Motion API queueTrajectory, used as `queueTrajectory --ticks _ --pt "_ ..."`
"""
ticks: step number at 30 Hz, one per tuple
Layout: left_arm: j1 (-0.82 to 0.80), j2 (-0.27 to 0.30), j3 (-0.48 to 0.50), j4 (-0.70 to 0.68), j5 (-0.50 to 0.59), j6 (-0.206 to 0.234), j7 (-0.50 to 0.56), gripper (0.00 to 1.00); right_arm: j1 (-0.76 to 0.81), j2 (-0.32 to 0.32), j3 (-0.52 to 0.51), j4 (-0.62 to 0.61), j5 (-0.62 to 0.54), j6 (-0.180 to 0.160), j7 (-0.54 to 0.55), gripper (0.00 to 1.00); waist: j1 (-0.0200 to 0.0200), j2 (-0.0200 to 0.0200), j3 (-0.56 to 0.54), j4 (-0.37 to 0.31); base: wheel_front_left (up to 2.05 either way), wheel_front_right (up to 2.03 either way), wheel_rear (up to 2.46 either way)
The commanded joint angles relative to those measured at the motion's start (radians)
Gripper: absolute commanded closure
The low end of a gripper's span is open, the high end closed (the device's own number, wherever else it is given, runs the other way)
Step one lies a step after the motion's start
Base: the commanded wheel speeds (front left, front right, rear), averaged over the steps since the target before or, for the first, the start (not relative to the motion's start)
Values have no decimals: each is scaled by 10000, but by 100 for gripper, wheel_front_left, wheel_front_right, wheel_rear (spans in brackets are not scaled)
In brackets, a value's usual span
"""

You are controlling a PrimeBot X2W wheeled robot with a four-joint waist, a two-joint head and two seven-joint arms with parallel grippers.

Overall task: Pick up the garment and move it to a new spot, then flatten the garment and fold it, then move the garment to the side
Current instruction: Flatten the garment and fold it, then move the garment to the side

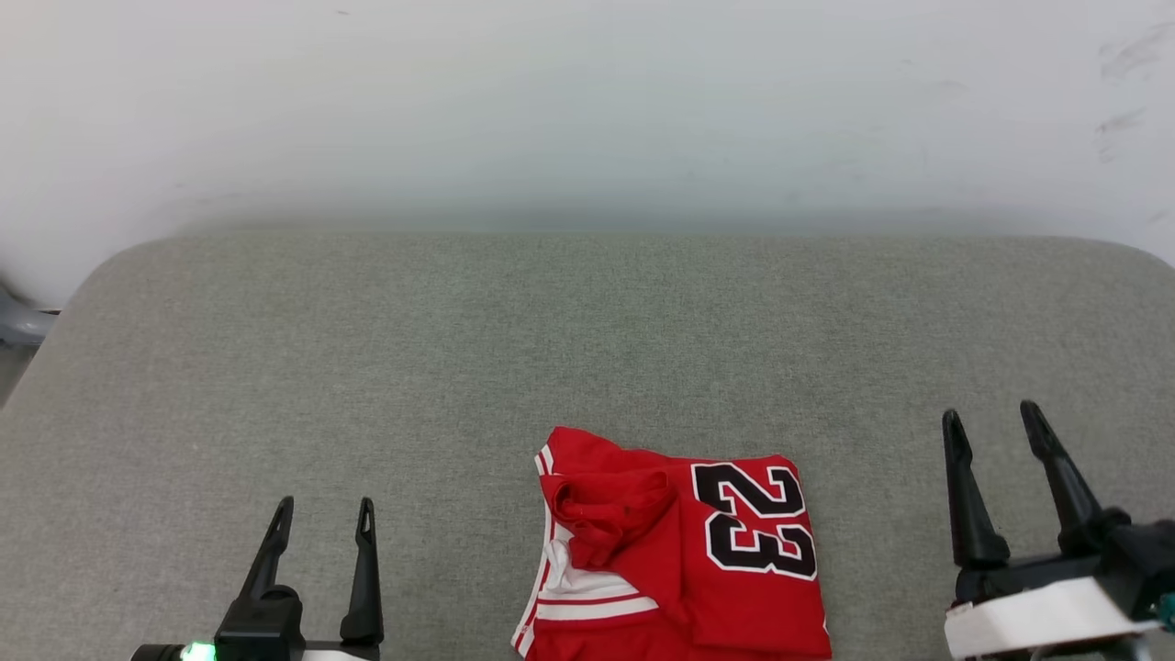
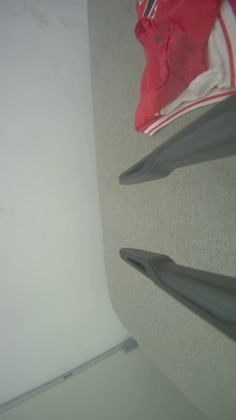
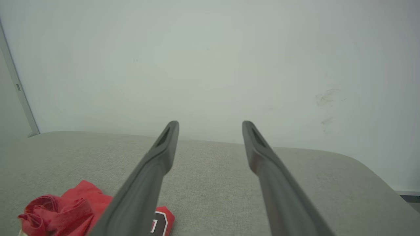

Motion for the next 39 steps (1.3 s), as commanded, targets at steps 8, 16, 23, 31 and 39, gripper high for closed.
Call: queueTrajectory --ticks 8,16,23,31,39 --pt "219 -60 -27 -45 -63 -116 -48 0 1140 435 -40 -133 126 -8 -15 0 1 0 -139 150 0 0 0" --pt "249 -77 16 43 -49 -135 -48 0 1415 540 -22 -10 115 -8 -16 0 1 0 -197 231 0 0 0" --pt "231 -101 34 114 -42 -144 -48 0 1251 564 -82 76 41 -8 -16 0 1 0 -204 267 0 0 0" --pt "48 -114 31 150 -15 -204 -48 0 -361 -188 -298 -172 727 -8 296 0 1 0 -116 305 0 0 0" --pt "-56 -111 31 121 9 -232 -48 0 -2239 -1690 958 -32 2329 -8 3631 0 1 0 39 431 0 0 0"
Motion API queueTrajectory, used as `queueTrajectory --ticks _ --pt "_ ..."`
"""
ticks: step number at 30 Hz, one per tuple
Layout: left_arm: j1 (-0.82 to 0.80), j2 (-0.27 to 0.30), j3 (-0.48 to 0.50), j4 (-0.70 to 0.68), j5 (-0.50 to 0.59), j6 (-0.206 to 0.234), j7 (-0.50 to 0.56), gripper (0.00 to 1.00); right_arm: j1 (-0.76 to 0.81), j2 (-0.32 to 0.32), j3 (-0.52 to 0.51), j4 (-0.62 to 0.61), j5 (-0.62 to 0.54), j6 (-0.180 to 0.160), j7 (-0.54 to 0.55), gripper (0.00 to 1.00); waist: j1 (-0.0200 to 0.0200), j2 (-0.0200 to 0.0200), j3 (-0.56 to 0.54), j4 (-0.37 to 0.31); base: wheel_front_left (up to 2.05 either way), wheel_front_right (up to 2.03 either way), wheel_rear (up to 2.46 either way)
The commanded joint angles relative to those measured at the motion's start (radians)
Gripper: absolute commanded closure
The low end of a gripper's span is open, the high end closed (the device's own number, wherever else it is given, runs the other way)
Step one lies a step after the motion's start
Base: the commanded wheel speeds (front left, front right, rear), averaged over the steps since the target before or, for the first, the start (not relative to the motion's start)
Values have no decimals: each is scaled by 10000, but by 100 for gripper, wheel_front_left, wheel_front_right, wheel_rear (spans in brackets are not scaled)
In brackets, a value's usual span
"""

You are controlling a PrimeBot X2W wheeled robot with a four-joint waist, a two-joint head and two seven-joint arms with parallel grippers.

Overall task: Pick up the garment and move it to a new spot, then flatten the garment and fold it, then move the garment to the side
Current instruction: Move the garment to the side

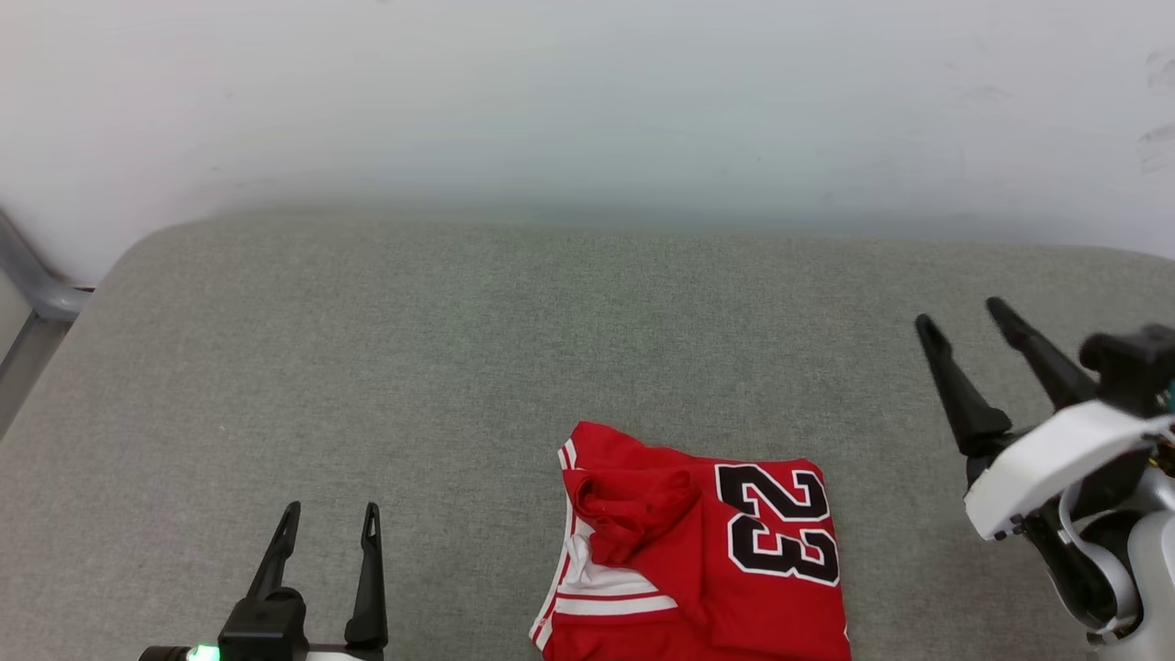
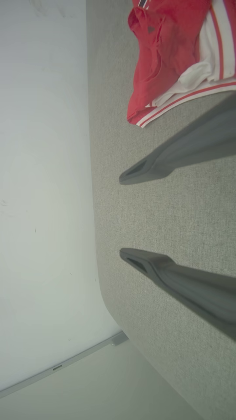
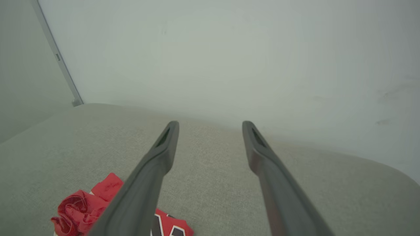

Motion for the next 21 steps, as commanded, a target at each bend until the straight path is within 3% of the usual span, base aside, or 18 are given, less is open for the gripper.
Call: queueTrajectory --ticks 1,9,15,21 --pt "-110 9 0 -25 24 -17 -48 0 -83 -56 54 44 168 -8 161 0 0 0 34 18 0 0 0" --pt "-407 -15 -30 8 25 -56 -48 0 -414 -1375 1678 502 2233 -8 4398 0 0 0 418 296 0 0 0" --pt "-644 -56 -98 25 34 -65 -48 0 -224 -1548 2106 1109 3200 -8 5676 0 0 0 731 581 0 0 0" --pt "-838 -119 -170 45 26 -76 -48 0 -221 -1547 2523 1729 3621 -8 5917 0 0 0 1116 841 0 0 0"
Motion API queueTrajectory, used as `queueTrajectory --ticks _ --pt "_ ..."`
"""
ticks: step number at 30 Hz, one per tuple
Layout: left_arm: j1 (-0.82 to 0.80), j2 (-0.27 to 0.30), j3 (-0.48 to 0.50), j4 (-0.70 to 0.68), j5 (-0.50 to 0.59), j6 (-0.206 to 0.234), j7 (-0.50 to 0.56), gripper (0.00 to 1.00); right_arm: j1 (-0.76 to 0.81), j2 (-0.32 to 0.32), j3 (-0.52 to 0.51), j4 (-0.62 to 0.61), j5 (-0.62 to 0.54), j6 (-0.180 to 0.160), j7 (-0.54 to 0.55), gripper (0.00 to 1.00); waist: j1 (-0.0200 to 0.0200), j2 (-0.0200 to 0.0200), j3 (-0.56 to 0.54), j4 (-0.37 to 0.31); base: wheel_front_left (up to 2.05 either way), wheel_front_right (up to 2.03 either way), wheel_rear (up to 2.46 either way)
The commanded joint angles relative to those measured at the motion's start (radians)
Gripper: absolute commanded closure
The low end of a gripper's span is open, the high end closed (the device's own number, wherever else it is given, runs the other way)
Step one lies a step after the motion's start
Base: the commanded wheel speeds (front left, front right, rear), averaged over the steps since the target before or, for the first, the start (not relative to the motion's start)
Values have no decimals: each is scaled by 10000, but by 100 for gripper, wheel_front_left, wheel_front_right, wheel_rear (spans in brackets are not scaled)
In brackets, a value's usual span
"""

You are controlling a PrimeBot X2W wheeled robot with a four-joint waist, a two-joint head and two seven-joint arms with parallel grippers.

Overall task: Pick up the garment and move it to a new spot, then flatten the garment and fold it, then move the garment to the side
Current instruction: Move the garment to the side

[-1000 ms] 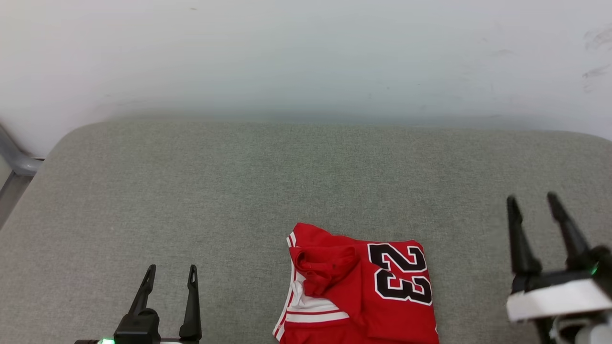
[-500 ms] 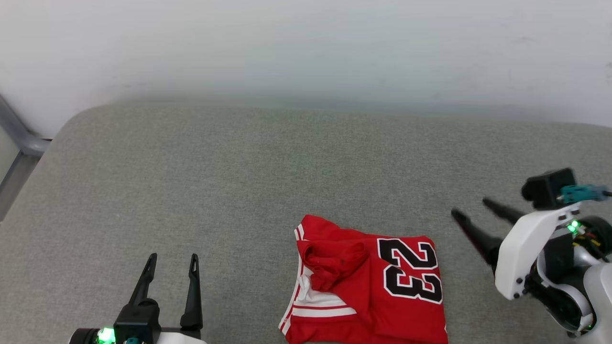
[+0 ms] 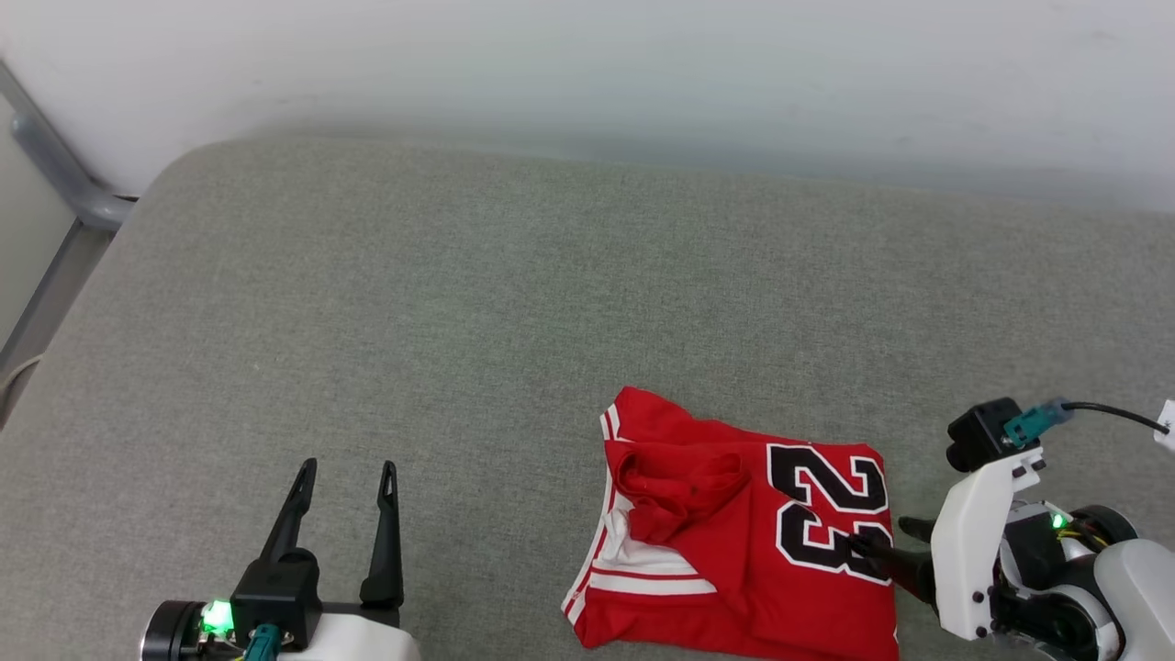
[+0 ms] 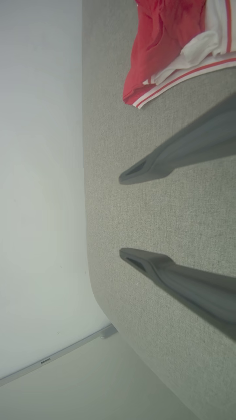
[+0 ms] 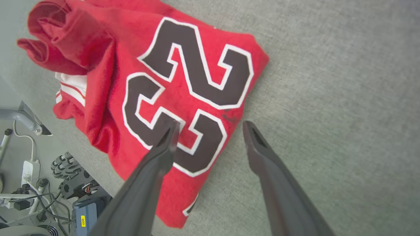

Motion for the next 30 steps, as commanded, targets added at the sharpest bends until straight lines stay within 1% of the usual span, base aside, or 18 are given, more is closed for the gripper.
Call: queueTrajectory --ticks 1,5,9,12,17,18,19,24,30 --pt "-215 -38 -9 -5 14 -1 -48 0 3 34 32 110 60 -8 -61 0 0 0 146 98 0 0 0" --pt "-419 -66 -116 13 27 -65 -48 0 -78 191 345 701 278 -8 -198 0 0 0 495 314 0 0 0" --pt "-621 -90 -154 32 35 -84 -48 0 79 256 970 1118 635 -8 -402 0 0 0 762 440 0 0 0" --pt "-687 -100 -135 47 26 -82 -48 0 199 195 1547 1332 794 -8 -429 0 0 0 877 470 0 0 0" --pt "-756 -112 -118 72 21 -82 -48 0 24 43 2114 1428 1035 -10 -977 0 0 0 949 466 0 0 0" --pt "-754 -113 -121 84 23 -85 -48 0 -17 5 2194 1466 1092 -10 -1101 76 0 0 943 466 0 0 0" --pt "-746 -117 -118 100 24 -90 -48 0 -67 -24 2297 1494 1156 -10 -1188 100 0 0 932 464 0 0 0" --pt "-689 -111 -108 150 56 -113 -48 0 -420 -370 2491 1532 1370 -16 -1850 100 0 0 810 449 0 0 0" --pt "-520 -94 -2 136 42 -55 -48 0 -773 -750 2429 1282 1530 -18 -2724 100 0 0 667 263 0 0 0"
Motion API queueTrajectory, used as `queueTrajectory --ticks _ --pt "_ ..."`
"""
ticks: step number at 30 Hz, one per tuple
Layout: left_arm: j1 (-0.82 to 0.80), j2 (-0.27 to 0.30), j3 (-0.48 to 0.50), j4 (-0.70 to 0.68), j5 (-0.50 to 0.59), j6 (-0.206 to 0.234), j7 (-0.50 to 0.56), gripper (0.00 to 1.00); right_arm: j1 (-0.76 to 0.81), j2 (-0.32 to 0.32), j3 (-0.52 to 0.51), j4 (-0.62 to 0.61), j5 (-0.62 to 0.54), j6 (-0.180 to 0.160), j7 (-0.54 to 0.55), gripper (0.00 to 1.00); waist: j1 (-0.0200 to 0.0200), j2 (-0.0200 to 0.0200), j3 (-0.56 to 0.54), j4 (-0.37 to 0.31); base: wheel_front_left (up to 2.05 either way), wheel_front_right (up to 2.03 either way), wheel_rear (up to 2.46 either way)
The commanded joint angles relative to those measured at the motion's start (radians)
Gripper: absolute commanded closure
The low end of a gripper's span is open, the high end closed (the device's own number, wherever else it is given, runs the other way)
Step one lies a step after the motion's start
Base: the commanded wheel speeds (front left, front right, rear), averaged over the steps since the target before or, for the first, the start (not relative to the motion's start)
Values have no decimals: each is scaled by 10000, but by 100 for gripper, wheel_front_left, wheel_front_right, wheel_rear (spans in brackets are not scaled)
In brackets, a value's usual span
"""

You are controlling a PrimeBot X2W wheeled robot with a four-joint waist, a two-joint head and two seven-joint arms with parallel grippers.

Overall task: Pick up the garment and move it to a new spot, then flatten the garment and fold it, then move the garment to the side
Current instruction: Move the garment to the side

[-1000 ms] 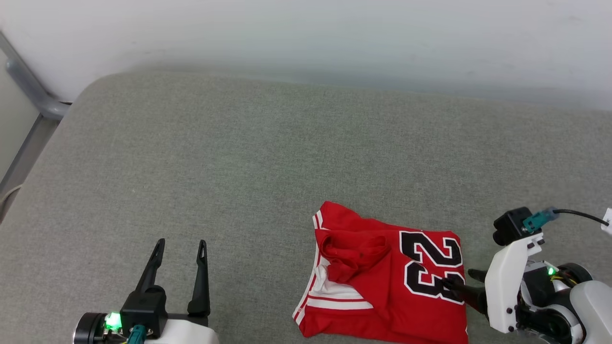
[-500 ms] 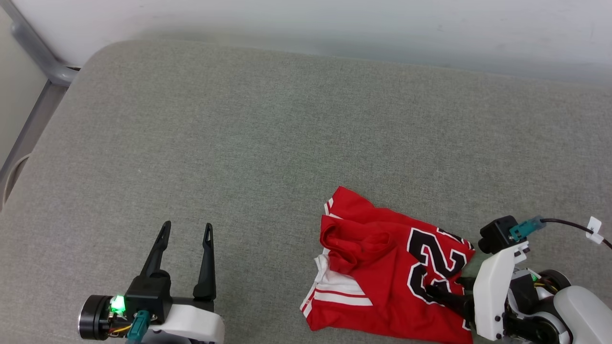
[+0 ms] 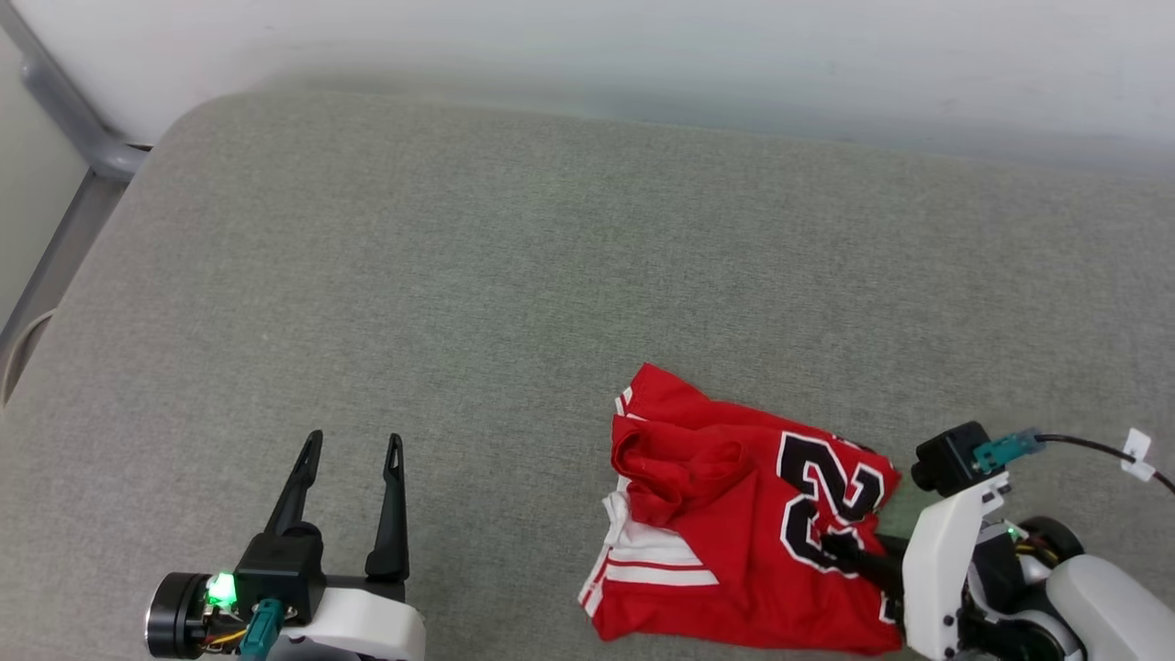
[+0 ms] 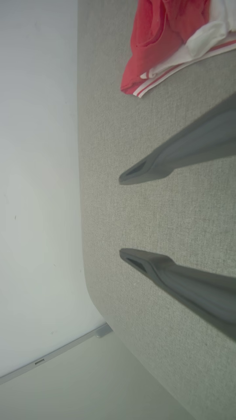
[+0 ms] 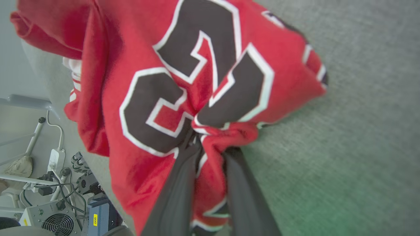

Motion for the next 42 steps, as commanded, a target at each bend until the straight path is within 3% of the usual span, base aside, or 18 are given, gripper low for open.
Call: queueTrajectory --ticks 1,22,31,42 --pt "79 -17 71 -35 25 42 -48 0 -225 -281 -41 -15 -13 -29 -226 100 -1 0 -41 -164 0 0 0" --pt "-266 200 328 -446 127 78 -48 0 -976 -1812 -837 -658 -1078 -23 -1276 100 -1 0 688 -3140 0 0 0" --pt "-642 338 329 -713 192 103 -39 0 -1519 -2038 -1335 -445 -1479 -23 -1391 100 -1 0 1373 -3399 0 0 0" --pt "-1626 634 187 -1245 316 58 -37 0 -3019 -3290 -2581 764 -2703 -25 -1084 100 -1 0 3000 -3078 0 0 0"
